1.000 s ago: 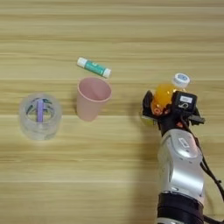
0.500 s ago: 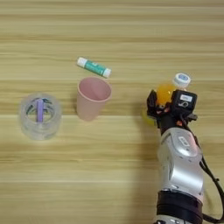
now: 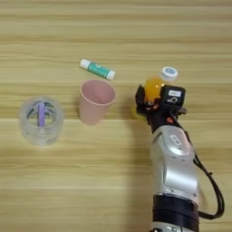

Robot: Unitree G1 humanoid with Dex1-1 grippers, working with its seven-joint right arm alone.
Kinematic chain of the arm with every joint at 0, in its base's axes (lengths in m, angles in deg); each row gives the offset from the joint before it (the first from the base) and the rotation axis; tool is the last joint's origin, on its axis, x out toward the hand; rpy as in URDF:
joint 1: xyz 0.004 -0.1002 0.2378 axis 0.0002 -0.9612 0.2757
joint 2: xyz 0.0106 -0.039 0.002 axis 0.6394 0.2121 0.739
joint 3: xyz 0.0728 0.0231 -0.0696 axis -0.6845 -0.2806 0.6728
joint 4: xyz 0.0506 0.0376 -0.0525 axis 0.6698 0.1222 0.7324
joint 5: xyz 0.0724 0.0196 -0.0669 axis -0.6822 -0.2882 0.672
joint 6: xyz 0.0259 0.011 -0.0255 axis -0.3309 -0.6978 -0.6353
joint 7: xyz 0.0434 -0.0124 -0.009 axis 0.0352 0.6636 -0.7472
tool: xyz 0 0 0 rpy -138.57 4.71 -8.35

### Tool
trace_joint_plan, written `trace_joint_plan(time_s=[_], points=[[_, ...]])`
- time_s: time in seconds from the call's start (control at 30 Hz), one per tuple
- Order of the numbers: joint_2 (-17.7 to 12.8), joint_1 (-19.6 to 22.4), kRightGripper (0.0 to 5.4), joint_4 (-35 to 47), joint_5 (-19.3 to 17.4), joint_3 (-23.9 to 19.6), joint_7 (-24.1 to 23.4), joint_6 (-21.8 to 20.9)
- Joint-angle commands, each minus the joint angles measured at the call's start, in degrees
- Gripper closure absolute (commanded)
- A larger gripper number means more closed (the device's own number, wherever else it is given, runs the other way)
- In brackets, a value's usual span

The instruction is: Move the objects on the table

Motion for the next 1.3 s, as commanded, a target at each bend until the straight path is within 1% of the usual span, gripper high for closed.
trace_joint_plan(time_s=[0.03, 0.13, 0.23, 0.5, 0.53, 0.63, 0.87, 0.93, 1.0, 1.03, 1.3], points=[[-1.1, 3.6, 1.99, 3.2, 0.8, 1.5, 0.2, -2.2], [-0.7, 3.4, 1.99, 2.8, 1.1, 2.3, 0.3, -2.3], [-0.4, 3.4, 1.99, 0.7, 1.6, 3.1, 0.4, -2.9], [-0.3, 3.3, 1.99, -1.5, 2.2, 3.9, 0.2, -4.3], [-0.3, 3.2, 1.7, -1.3, 2.2, 4.0, 0.1, -4.3], [-0.4, 2.5, 1.29, -0.7, 2.2, 3.8, 0.0, -4.3], [0.1, -0.2, 0.57, 3.2, 1.7, 3.4, -0.3, -3.5], [0.3, -1.2, 0.47, 4.4, 1.6, 3.4, -0.3, -3.2], [0.5, -1.8, 0.26, 5.1, 1.6, 3.5, -0.3, -3.0], [0.6, -2.0, 0.08, 5.4, 1.6, 3.5, -0.3, -2.9], [1.0, -3.6, 0.04, 8.0, 1.5, 3.3, -0.2, -1.8]])
